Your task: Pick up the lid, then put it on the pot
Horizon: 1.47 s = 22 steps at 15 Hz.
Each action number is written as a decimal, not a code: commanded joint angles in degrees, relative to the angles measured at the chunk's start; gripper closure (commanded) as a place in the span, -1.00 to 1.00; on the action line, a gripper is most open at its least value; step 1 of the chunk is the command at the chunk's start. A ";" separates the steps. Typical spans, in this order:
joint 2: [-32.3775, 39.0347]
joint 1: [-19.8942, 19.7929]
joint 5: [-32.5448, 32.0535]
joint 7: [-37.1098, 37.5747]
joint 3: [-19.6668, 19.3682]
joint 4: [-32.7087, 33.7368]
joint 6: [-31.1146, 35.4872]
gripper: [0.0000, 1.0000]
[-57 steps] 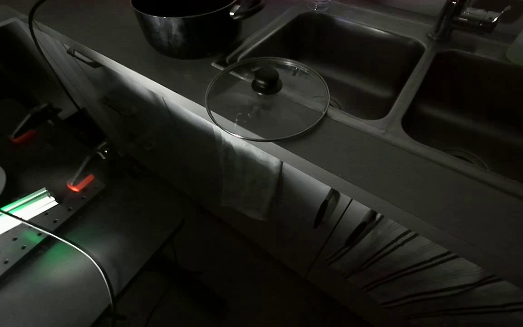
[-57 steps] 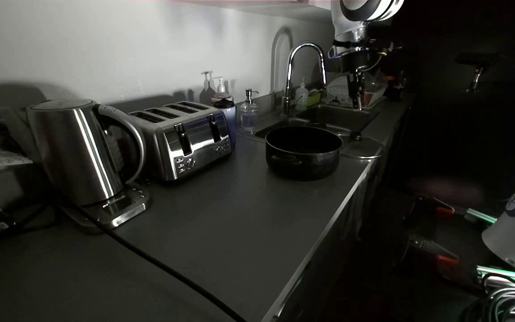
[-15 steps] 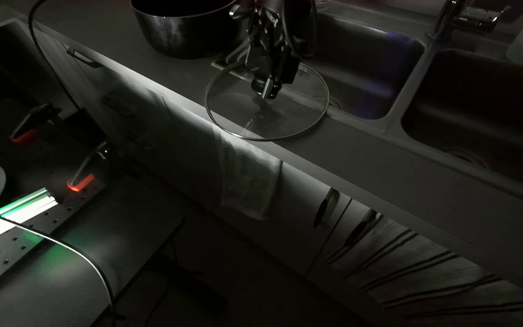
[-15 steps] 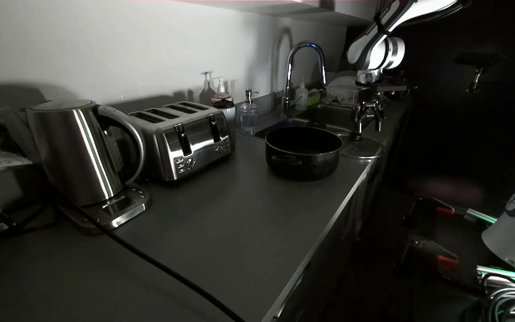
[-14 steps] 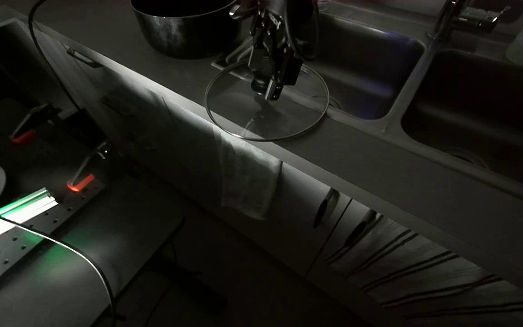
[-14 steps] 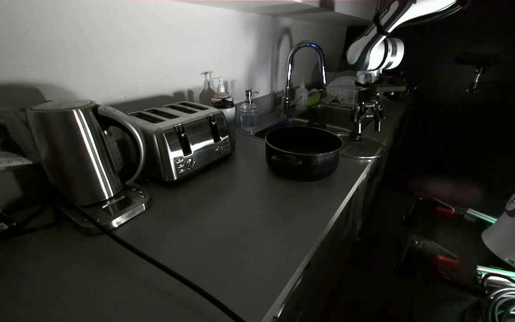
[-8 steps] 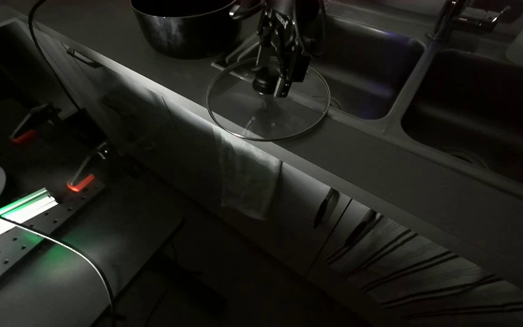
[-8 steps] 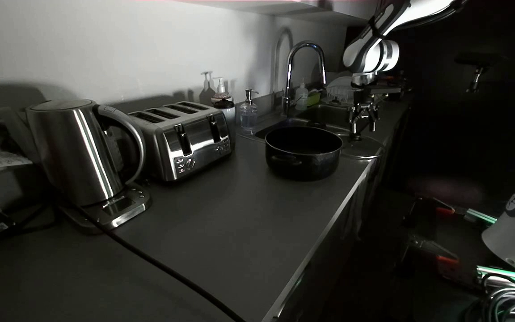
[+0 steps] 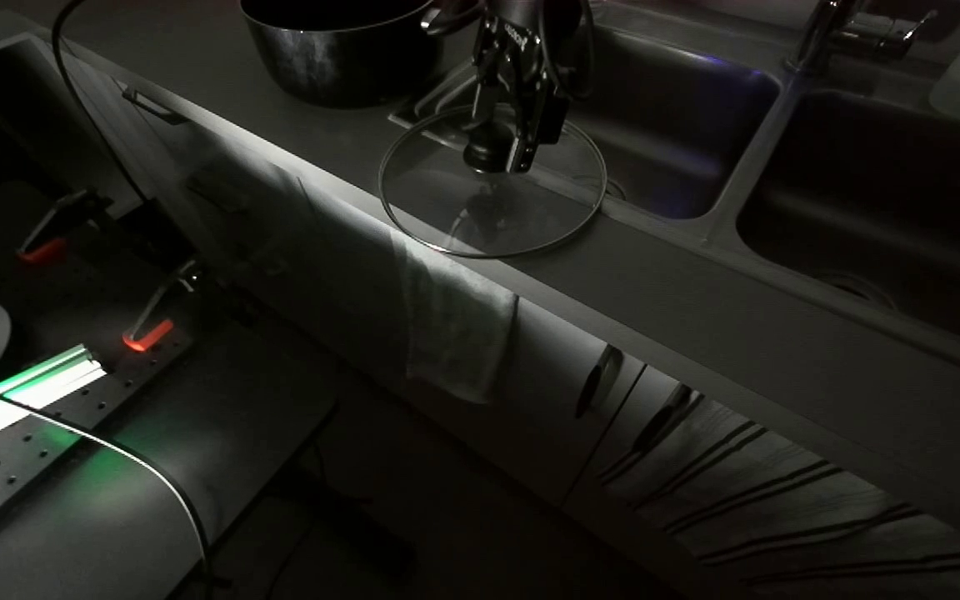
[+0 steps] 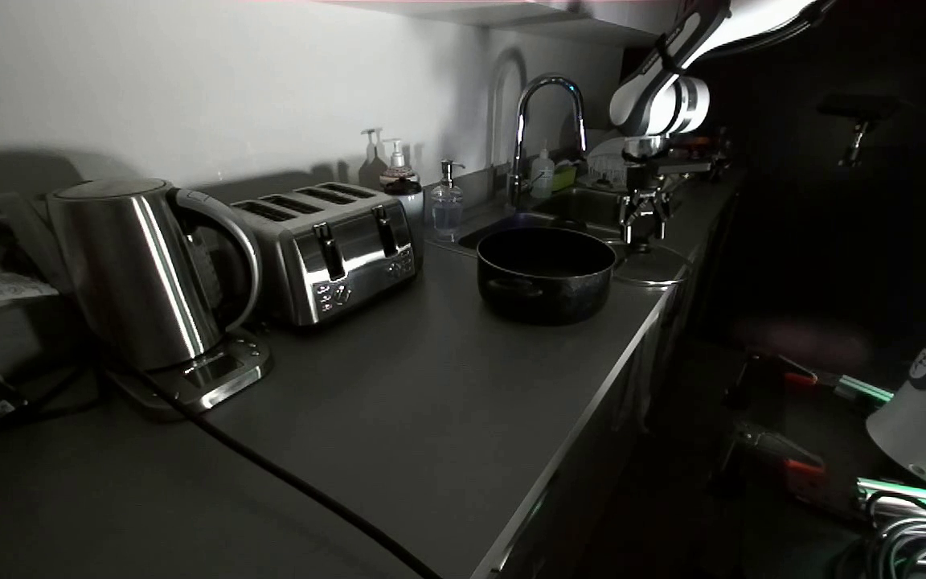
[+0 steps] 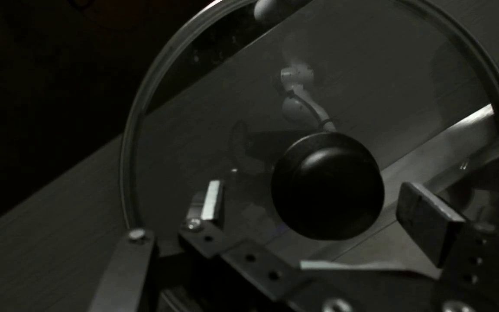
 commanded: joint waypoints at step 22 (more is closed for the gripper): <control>-10.37 1.47 -2.27 -3.10 0.38 -5.68 -0.02 0.50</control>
